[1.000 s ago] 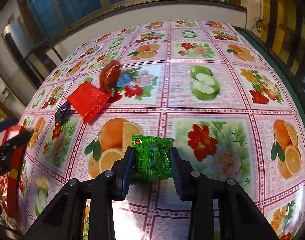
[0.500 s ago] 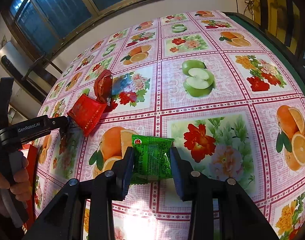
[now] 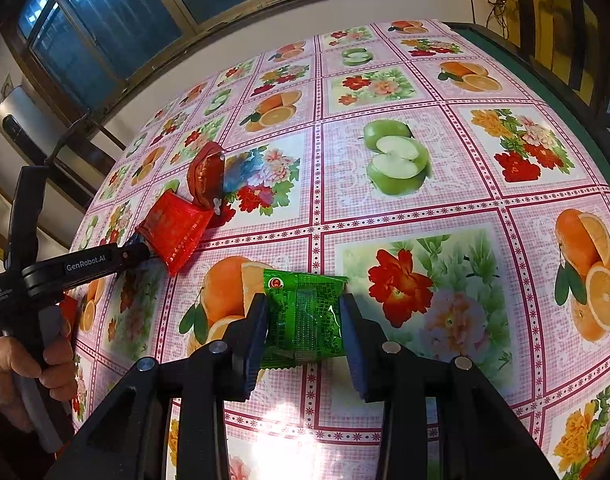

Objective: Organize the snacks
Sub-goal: 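Grasp the dark purple packet with the left gripper while the right grasps the green packet, then carry the dark purple packet with the left gripper while the right carries the green packet to the box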

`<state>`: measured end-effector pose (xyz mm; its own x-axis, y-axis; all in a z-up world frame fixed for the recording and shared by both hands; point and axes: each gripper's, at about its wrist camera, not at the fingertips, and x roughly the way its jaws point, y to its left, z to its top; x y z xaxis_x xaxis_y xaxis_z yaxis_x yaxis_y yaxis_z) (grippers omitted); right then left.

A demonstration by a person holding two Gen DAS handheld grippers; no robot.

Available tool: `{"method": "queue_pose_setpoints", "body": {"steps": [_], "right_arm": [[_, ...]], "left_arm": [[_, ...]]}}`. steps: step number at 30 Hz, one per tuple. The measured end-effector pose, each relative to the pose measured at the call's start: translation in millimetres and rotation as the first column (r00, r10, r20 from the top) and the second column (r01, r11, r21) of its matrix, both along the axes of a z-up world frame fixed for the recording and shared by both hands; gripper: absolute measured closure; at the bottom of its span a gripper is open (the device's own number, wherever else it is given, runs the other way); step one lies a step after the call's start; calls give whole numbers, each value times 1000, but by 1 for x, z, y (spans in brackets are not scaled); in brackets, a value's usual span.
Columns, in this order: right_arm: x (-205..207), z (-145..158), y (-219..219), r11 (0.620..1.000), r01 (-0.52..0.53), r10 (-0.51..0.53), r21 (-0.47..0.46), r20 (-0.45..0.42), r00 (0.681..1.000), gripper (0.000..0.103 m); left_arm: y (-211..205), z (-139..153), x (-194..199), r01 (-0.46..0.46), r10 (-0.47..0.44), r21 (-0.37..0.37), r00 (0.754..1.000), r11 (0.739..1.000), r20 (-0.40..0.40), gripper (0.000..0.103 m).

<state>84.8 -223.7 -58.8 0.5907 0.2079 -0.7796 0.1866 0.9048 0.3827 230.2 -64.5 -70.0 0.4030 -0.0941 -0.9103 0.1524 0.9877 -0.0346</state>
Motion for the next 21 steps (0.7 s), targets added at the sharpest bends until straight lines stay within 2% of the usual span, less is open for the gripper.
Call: {"method": "queue_pose_setpoints", "body": {"steps": [1, 13, 19, 21], "right_arm": [[0, 0, 0, 1000, 1, -1, 1, 0, 1000, 64], [1, 0, 0, 1000, -1, 1, -3, 4, 1000, 64], [1, 0, -1, 1000, -2, 2, 14, 2, 1000, 64], [0, -1, -3, 999, -10, 10, 49, 4, 1000, 65]], "left_arm": [[0, 0, -1, 12, -12, 0, 1000, 1000, 3, 60], [10, 1, 6, 52, -51, -28, 999, 998, 12, 61], [13, 3, -7, 74, -73, -23, 997, 997, 28, 61], [15, 6, -16, 84, -83, -31, 996, 996, 36, 61]]}}
